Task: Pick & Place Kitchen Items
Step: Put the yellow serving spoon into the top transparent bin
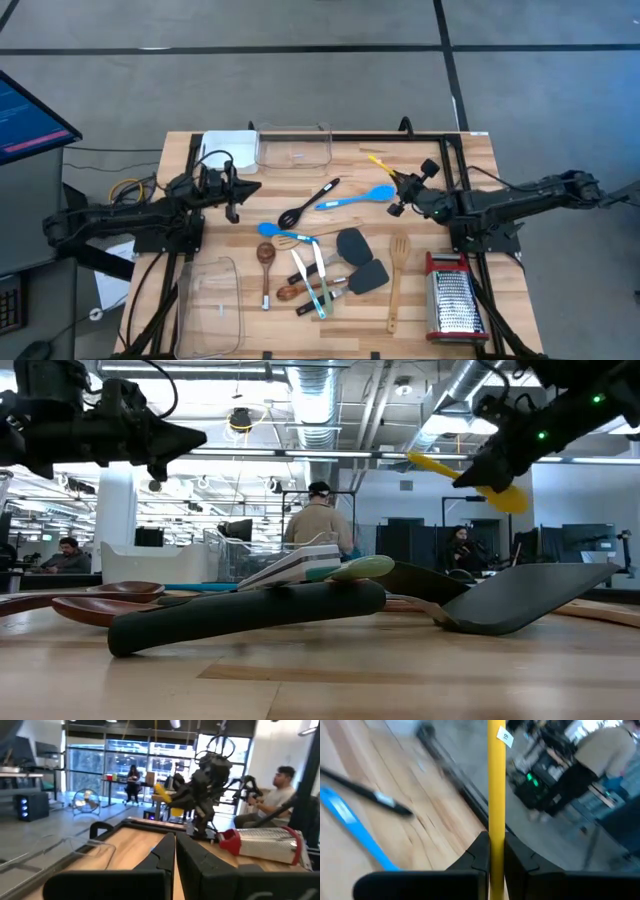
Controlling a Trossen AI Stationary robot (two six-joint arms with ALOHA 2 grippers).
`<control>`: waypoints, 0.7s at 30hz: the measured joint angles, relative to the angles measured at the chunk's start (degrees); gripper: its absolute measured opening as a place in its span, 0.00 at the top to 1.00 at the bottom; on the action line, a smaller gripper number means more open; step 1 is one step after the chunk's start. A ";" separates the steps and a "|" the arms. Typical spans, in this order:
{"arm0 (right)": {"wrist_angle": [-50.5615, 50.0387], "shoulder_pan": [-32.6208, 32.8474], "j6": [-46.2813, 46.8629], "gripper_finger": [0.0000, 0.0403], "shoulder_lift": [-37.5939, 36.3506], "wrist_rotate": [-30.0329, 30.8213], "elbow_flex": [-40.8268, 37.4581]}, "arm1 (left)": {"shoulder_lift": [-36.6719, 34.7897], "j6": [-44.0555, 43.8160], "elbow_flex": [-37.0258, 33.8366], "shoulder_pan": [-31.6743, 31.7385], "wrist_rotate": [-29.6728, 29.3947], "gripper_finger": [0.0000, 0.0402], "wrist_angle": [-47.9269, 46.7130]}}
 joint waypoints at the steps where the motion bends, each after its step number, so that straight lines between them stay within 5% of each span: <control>1: 3.07 -0.02 -1.32 0.95 0.09 -0.99 -0.66 | 1.34 -0.95 0.00 -0.73 -1.43 0.99 1.00; 8: 12.93 -0.47 -5.42 0.95 2.99 -2.42 -1.43 | 12.99 -7.29 2.53 -5.88 -13.11 0.99 3.96; 21: 23.93 -3.10 -5.63 0.95 12.60 -5.57 -1.41 | 38.78 0.81 23.14 -7.25 -14.59 0.99 4.66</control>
